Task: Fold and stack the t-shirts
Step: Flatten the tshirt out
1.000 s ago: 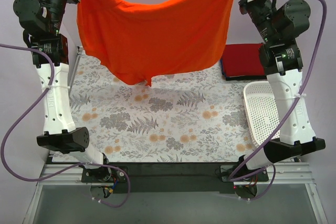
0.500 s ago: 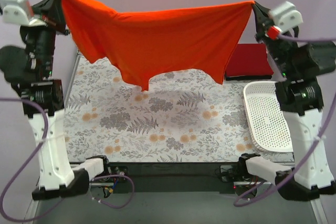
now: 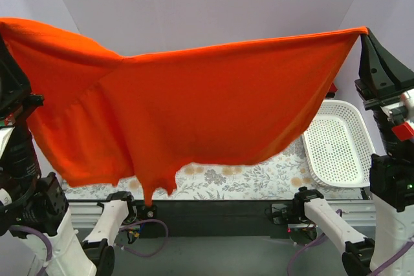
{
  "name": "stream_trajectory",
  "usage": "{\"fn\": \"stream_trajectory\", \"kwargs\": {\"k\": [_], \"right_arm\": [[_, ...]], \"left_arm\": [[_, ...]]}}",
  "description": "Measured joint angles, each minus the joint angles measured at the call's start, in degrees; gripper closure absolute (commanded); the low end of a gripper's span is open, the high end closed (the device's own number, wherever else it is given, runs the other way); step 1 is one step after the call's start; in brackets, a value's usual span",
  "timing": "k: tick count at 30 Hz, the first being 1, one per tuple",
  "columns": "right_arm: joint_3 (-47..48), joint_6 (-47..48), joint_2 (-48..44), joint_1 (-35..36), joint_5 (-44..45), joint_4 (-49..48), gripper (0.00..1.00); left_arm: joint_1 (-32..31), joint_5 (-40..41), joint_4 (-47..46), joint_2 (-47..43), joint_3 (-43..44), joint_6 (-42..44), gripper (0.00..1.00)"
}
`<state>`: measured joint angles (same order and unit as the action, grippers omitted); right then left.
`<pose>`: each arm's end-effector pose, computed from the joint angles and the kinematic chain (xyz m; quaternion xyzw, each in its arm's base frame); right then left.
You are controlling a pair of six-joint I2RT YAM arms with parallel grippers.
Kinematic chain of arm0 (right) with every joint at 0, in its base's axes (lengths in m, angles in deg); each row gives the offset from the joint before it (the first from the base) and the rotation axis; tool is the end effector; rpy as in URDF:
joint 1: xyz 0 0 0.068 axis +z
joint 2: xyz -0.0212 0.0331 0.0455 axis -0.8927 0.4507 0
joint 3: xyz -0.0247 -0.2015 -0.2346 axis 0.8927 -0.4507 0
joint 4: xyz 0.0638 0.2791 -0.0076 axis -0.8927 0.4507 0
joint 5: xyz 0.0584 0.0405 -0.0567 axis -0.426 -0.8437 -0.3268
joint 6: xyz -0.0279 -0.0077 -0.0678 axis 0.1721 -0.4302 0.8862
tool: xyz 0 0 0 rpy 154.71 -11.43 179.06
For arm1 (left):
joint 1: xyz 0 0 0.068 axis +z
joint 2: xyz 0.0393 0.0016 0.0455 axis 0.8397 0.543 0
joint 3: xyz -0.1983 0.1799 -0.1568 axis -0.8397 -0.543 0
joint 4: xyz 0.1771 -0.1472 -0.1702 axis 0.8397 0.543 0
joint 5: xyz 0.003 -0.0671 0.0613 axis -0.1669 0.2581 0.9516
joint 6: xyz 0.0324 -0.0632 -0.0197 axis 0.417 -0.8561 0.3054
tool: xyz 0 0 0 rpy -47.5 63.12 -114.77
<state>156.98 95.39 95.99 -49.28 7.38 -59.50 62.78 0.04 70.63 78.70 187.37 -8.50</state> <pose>0.0306 0.0219 0.6693 -0.2147 0.2881 -0.0529 0.9317 -0.0171 -0.0089 0.7112 -0.0404 0.2946 -0.2265 0.9275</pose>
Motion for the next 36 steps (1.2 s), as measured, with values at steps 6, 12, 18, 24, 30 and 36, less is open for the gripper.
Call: {"fn": "stream_trajectory", "kwargs": {"k": [6,12,18,24,30,36], "right_arm": [[-4.5,1.1,4.0,-0.1,-1.3,0.1,0.99],[-22.3,5.4,5.9,-0.1,-2.8,1.6,0.99],[-41.6,9.9,12.0,-0.1,-4.5,2.4,0.99],[-47.3,14.7,25.0,-0.2,-5.5,0.9,0.99],[-42.9,17.0,38.1,-1.3,-5.4,-1.4,0.99],[-31.5,17.5,50.4,-2.0,-4.4,-3.2,0.99]], "left_arm": [[0.0,-3.8,4.0,-1.5,-13.1,4.4,1.0],[0.0,-11.2,11.3,-3.4,-35.5,4.7,1.0],[0.1,-16.6,11.7,1.4,-54.3,4.2,1.0],[0.1,-17.2,5.6,18.6,-61.3,4.8,1.0],[0.1,-14.7,1.7,37.6,-57.2,5.6,1.0],[-0.1,-13.4,0.5,51.3,-44.1,5.2,1.0]]}}
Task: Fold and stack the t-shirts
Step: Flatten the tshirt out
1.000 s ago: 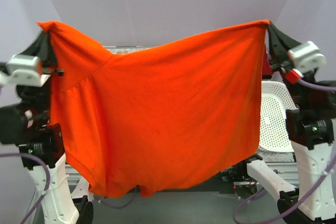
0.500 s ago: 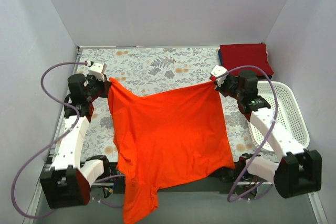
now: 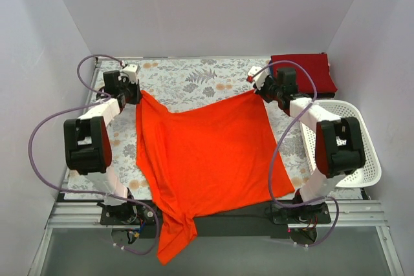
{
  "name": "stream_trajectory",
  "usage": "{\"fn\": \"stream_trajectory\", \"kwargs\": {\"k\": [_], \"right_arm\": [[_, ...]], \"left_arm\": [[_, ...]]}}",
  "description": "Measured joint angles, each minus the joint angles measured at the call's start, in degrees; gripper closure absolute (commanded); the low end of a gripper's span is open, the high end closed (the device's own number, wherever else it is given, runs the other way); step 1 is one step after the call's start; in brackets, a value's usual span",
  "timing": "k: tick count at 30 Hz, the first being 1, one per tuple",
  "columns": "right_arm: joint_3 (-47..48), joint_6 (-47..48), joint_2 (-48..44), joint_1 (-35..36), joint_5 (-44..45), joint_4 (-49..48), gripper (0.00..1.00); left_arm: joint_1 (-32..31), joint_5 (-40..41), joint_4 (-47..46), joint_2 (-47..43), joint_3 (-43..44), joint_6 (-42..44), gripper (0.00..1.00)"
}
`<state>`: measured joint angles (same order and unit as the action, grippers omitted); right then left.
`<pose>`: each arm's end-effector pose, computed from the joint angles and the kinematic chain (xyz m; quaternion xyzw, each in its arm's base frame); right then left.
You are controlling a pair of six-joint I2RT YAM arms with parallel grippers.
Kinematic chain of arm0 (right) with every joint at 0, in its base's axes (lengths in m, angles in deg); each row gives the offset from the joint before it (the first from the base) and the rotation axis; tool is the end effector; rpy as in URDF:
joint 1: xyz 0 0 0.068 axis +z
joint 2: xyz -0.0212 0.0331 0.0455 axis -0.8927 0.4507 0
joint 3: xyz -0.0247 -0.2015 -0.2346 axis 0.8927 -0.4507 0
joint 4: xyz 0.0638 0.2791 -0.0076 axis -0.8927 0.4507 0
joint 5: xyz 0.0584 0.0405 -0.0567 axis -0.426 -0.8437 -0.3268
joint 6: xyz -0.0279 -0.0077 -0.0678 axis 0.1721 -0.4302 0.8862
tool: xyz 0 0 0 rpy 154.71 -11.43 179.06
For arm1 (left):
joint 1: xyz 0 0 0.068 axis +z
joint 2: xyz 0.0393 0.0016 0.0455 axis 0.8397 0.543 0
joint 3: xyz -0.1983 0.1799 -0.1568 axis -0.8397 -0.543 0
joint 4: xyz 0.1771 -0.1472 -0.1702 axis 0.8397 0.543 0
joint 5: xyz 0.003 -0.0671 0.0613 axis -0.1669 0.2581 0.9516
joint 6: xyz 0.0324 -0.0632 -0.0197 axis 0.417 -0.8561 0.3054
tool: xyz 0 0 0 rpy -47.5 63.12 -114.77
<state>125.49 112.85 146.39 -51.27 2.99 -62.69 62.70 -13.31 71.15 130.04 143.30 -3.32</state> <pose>0.4091 0.1054 0.2437 -0.4589 0.7223 -0.0074 0.5173 0.4205 0.0200 0.2125 -0.1722 0.8789 -0.2277 0.3822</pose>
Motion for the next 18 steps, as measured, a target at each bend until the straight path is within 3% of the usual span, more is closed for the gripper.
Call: {"fn": "stream_trajectory", "kwargs": {"k": [8,9,10,11,14,15,18], "right_arm": [[10.9,0.6,12.7,-0.3,4.6,-1.4,0.99],[11.9,0.7,13.9,-0.3,5.2,-1.0,0.88],[14.1,0.8,15.8,-0.3,5.9,-0.1,0.82],[15.9,0.6,17.3,-0.2,6.6,0.3,0.64],[22.0,-0.7,20.9,-0.2,8.4,4.7,0.46],[24.7,-1.0,22.1,-0.2,8.8,6.5,0.39],[31.3,-3.2,23.1,-0.1,9.5,11.5,0.31]], "left_arm": [[-1.0,1.0,-1.5,20.0,20.3,0.5,0.98],[-1.0,1.0,-1.5,23.0,23.5,0.4,0.78],[-1.2,1.4,-1.2,25.9,26.6,0.6,0.68],[-1.3,1.7,0.0,28.5,29.8,0.4,0.59],[-1.5,3.2,4.6,35.5,40.3,-0.9,0.52],[-1.5,3.6,5.9,36.0,41.7,-0.9,0.49],[-1.3,4.3,10.9,33.9,42.6,-1.1,0.46]]}}
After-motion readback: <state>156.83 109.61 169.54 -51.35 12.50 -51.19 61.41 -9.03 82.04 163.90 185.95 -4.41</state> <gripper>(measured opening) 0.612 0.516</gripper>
